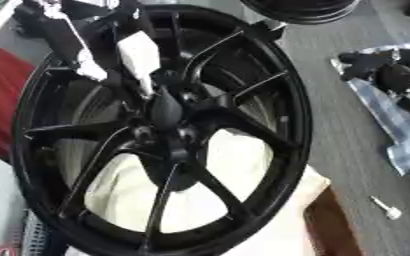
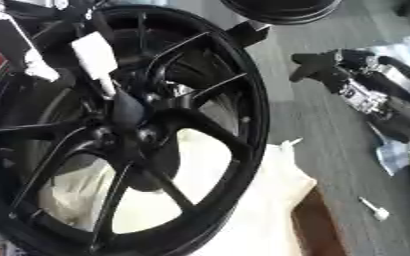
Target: Pull the pin out of the wheel hub.
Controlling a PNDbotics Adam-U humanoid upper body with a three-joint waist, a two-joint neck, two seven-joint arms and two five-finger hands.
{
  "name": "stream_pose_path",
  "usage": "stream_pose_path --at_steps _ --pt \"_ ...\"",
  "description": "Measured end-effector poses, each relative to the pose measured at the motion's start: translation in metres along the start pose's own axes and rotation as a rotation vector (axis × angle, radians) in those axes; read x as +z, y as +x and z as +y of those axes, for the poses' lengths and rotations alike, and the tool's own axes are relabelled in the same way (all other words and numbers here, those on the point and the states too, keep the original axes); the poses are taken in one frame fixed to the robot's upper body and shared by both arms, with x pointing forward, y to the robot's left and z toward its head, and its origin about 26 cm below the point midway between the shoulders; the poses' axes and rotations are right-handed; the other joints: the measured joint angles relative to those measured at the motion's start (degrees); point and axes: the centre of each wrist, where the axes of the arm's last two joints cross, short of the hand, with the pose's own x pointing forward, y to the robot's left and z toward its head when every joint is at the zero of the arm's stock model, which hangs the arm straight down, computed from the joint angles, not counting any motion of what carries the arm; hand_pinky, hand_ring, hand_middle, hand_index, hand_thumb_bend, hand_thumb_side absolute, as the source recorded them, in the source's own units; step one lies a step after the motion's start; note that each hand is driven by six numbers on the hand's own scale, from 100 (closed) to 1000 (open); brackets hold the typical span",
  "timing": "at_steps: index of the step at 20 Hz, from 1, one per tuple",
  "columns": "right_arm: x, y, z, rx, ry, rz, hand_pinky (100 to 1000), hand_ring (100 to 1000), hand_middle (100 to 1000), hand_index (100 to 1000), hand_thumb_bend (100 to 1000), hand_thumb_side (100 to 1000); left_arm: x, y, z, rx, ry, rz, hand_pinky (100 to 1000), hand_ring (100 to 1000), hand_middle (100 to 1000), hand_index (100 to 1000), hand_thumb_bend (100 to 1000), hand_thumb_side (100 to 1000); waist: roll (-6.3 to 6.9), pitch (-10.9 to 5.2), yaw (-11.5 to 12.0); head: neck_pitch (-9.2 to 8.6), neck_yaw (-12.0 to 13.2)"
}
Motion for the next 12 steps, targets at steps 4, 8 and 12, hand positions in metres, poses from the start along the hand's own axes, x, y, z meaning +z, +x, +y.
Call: stream_pose_path --at_steps 4,8,12 --pt "0.0000 0.0000 0.0000 0.000 0.001 0.000 1000 1000 682 728 100 615 -0.0016 0.0021 0.0028 0.002 0.010 -0.018 924 843 759 854 341 115 0.00 0.03 -0.01 -0.06 0.16" --pt "0.0000 0.0000 0.0000 0.000 0.001 0.000 1000 1000 682 728 100 616 -0.0034 0.0032 0.0030 0.012 0.014 -0.034 912 828 743 843 309 119 0.00 0.05 -0.02 -0.41 0.28" --pt "0.0000 0.0000 0.0001 -0.001 0.002 0.001 1000 1000 682 728 100 617 -0.0037 0.0045 0.0053 0.024 0.023 -0.056 904 819 735 836 292 119 0.02 0.05 -0.04 -0.48 0.32"
